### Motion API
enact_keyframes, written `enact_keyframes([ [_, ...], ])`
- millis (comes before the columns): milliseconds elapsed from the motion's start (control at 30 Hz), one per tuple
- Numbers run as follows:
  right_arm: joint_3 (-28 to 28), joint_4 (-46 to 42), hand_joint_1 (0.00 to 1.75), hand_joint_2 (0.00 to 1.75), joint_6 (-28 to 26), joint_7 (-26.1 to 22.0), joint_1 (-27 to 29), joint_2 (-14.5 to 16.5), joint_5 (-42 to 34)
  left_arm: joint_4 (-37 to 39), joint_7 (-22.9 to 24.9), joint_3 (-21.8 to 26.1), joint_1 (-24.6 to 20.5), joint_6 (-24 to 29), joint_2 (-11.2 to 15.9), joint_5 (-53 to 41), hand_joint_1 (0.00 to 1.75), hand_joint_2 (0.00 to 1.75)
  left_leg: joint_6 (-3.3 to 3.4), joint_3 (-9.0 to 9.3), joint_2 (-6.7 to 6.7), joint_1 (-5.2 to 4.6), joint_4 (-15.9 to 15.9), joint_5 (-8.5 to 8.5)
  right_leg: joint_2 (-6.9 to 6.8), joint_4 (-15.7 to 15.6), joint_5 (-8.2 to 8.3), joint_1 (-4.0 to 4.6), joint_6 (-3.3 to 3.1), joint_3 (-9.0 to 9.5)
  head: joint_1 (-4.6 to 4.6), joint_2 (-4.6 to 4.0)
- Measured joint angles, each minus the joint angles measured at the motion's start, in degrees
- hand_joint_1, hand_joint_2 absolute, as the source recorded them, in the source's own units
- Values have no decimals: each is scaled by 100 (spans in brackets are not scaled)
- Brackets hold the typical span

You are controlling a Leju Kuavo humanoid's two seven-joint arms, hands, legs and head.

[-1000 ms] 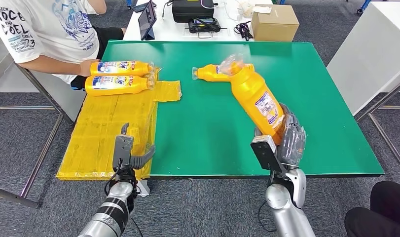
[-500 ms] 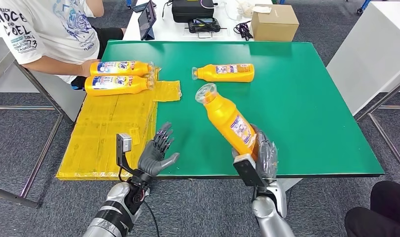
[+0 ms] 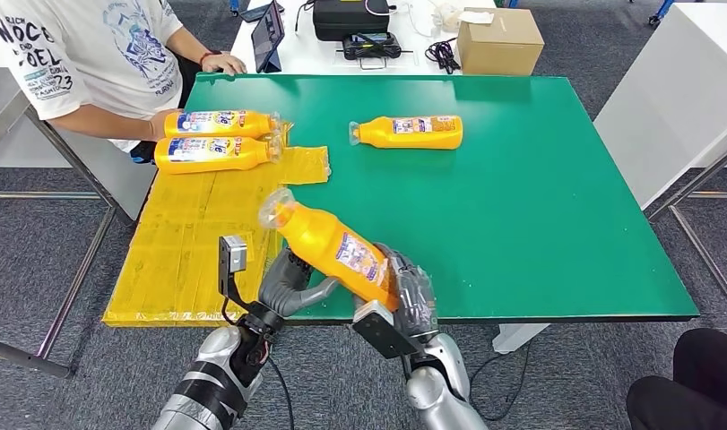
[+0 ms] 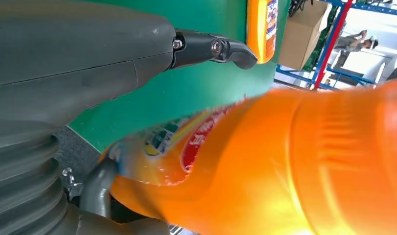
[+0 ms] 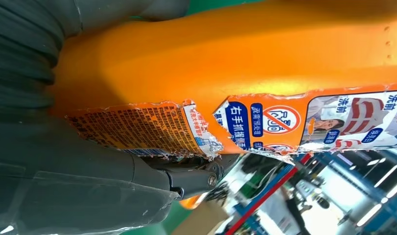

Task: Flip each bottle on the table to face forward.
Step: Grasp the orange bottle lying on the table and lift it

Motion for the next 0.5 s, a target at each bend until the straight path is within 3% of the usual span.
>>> enact_keyframes([
  [500,761,678,175,175,148,162,-384,186,-91,-3,-115,-152,6,-97,25,50,0,175,0,1,1,0,0,0,0,0,0,0,0,0,1,0],
])
